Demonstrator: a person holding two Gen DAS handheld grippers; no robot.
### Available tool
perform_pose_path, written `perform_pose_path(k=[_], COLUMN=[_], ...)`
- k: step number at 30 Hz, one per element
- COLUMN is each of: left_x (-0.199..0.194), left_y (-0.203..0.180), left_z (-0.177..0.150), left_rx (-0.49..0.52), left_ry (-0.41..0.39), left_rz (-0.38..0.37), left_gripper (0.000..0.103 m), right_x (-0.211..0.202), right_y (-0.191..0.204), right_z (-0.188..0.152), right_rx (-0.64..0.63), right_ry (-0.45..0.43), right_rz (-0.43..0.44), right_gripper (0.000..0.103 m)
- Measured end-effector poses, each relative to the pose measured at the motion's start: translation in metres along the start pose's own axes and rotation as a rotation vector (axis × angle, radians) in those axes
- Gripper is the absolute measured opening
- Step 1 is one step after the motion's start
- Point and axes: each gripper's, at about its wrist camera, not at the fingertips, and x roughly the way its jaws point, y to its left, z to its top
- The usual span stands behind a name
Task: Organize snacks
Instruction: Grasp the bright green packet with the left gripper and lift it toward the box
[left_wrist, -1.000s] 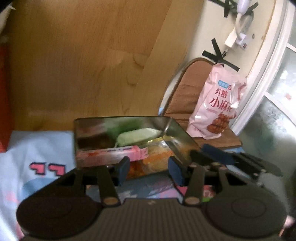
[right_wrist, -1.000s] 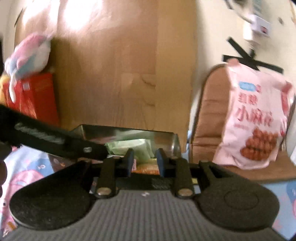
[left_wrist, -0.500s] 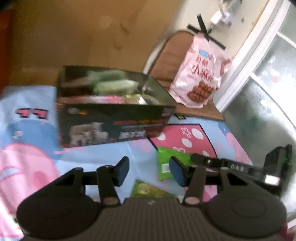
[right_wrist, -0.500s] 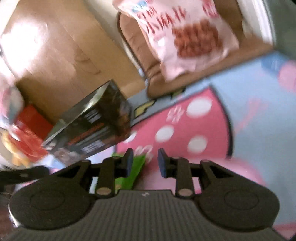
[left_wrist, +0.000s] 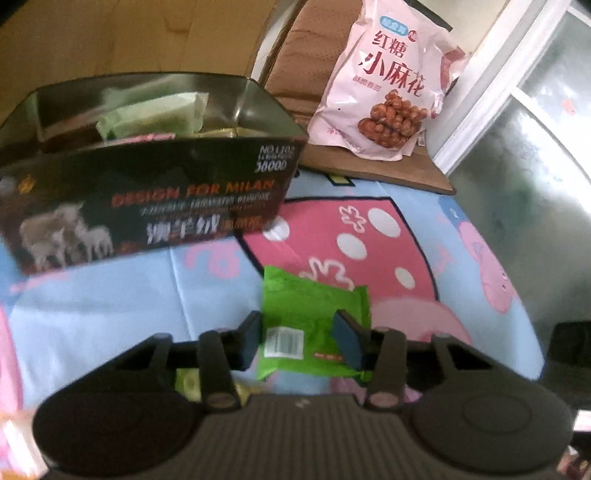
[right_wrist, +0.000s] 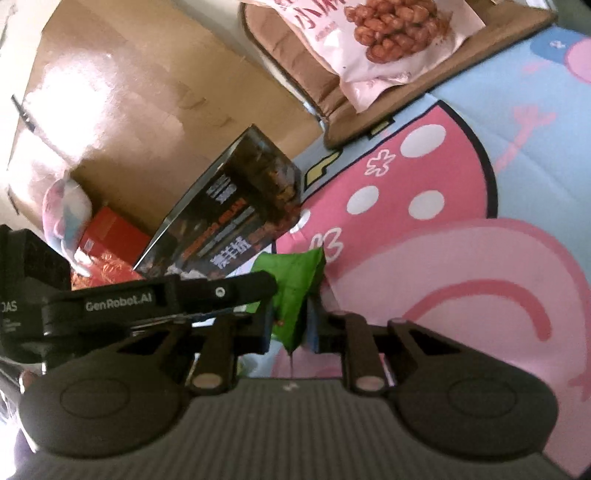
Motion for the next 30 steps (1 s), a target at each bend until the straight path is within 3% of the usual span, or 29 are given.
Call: perform_pose_path(k=[3, 9, 18, 23, 30], left_x=[-0.019, -0.065, -0.117, -0.111, -0.062], left_y=[0.003, 0.004, 0.024, 0.041, 0.065], left_z=[-0.014, -0.028, 0.001, 0.042, 0.095], left_rx=[-0.018, 0.001, 0.01, -0.003, -0.045], left_ry=[-0.01, -0.103, -0.253, -0.283, -0.256], left_rz=[-0.018, 0.035, 0.093, 0.106, 0.098], left_gripper=[0.035, 0.035, 0.035, 0.036, 0.034], right_x=[-0.007, -0.012, 0.004, 0.033, 0.081], right_y=[0.004, 0.037, 0.101, 0.126, 0.125], right_z=[-0.005, -0.009, 0.012, 0.037, 0.071], right_rx=[-0.025, -0.113, -0.29, -0.387, -0.431], right_ry=[0.002, 0.003, -0.059, -0.115, -0.167], right_rz=[0.012, 0.082, 0.146, 0.106, -0.02], right_gripper=[0.021, 0.021, 0.021, 0.021, 0.021])
